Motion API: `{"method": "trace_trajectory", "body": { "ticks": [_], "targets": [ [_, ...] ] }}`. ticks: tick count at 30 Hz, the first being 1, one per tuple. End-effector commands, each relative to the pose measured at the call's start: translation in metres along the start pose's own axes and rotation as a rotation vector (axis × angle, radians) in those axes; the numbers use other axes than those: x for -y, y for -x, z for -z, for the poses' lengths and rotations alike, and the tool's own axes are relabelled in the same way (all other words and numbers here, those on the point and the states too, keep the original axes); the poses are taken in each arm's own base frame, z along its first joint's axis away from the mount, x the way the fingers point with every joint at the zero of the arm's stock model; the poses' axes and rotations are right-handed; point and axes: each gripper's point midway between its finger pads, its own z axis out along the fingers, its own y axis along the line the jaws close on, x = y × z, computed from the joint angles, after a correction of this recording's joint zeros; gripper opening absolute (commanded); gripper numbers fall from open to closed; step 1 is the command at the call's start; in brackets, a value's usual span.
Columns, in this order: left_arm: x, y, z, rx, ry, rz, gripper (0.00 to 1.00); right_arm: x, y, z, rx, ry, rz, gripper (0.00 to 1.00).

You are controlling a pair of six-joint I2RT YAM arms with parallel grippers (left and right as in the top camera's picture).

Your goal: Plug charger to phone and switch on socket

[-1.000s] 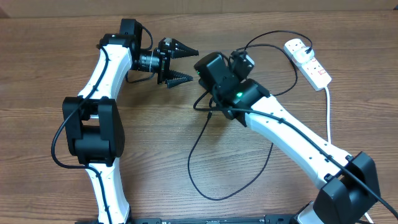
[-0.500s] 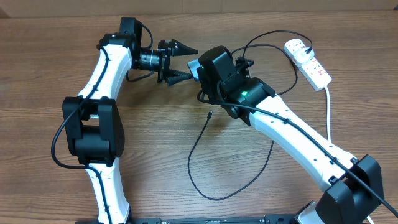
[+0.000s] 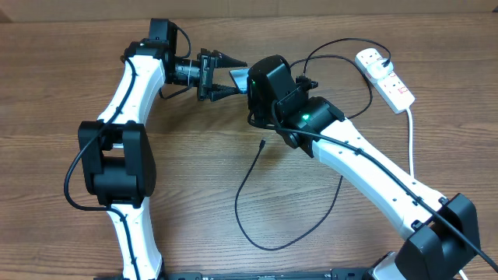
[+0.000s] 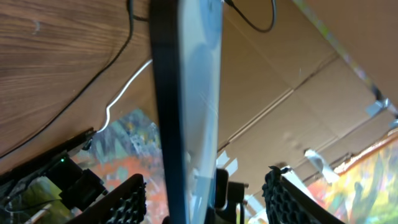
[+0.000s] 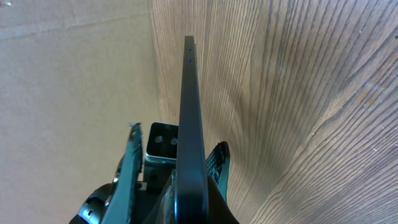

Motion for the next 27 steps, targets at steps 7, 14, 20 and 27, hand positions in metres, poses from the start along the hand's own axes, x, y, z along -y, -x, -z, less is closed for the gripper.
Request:
{"method": "trace_trajectory", "body": {
  "ticks": [7, 14, 20, 27],
  "targets": [
    [0.013, 0.008, 0.002, 0.051, -0.006, 0.021, 0.44, -0.032, -0.016, 0.029, -0.085, 0.084, -0.079, 0.04],
    [0.013, 0.008, 0.002, 0.051, -0.007, 0.029, 0.28, -0.031, -0.019, 0.029, -0.099, 0.078, -0.086, 0.04],
    [0.013, 0.008, 0.002, 0.050, -0.007, 0.046, 0.21, -0.030, -0.022, 0.029, -0.114, 0.071, -0.090, 0.04],
    [0.013, 0.008, 0.002, 0.051, -0.007, 0.052, 0.25, -0.030, -0.028, 0.030, -0.149, 0.062, -0.108, 0.05]
  ]
}}
